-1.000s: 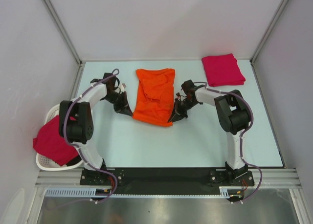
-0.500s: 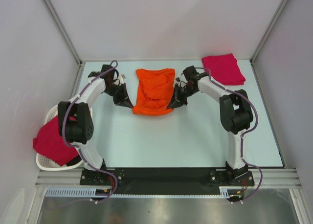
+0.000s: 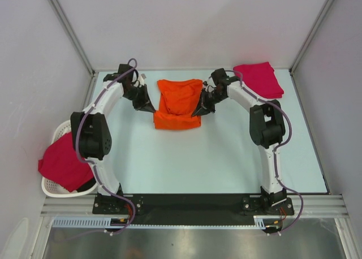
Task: Fold and stack the t-shirts
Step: Fold the long partially folded tshirt into a neat square
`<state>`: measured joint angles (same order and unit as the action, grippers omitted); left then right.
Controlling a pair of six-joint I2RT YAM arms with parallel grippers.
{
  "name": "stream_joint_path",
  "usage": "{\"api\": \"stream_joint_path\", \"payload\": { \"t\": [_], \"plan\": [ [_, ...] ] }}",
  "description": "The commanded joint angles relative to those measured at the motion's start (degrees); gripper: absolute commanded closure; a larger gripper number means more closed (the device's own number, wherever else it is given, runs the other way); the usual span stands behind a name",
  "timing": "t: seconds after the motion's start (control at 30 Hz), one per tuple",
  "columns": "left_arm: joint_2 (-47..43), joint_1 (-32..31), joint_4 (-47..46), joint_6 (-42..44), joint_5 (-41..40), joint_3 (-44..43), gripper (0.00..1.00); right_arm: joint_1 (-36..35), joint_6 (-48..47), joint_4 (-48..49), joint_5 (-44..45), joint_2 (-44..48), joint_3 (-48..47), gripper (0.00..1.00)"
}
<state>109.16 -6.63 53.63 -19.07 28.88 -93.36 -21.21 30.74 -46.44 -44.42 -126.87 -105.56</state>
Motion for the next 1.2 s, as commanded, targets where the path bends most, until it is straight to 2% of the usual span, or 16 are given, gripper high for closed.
{"api": "stream_joint_path", "payload": {
  "t": [0.0, 0.37, 0.83, 1.17],
  "plan": [
    [0.6, -0.6, -6.2, -1.9, -0.6, -4.0, 1.0, 0.6, -0.8, -0.2, 0.4, -1.3, -4.5, 1.0],
    [4.7, -0.7, -9.8, -4.6, -1.4, -10.1, 1.0, 2.8, -0.9, 1.1, 2.3, -2.9, -8.9, 1.0],
    [11.3, -1.1, -13.1, -6.2, -1.9, -17.5, 1.0, 4.0, -0.6, 0.6, 4.8, -10.8, -22.2, 1.0],
    [13.3, -1.1, -20.5, -9.1, -3.0, -19.0, 1.0, 4.6, -1.3, 8.4, 9.8, -10.6, -23.3, 1.0]
  ]
}}
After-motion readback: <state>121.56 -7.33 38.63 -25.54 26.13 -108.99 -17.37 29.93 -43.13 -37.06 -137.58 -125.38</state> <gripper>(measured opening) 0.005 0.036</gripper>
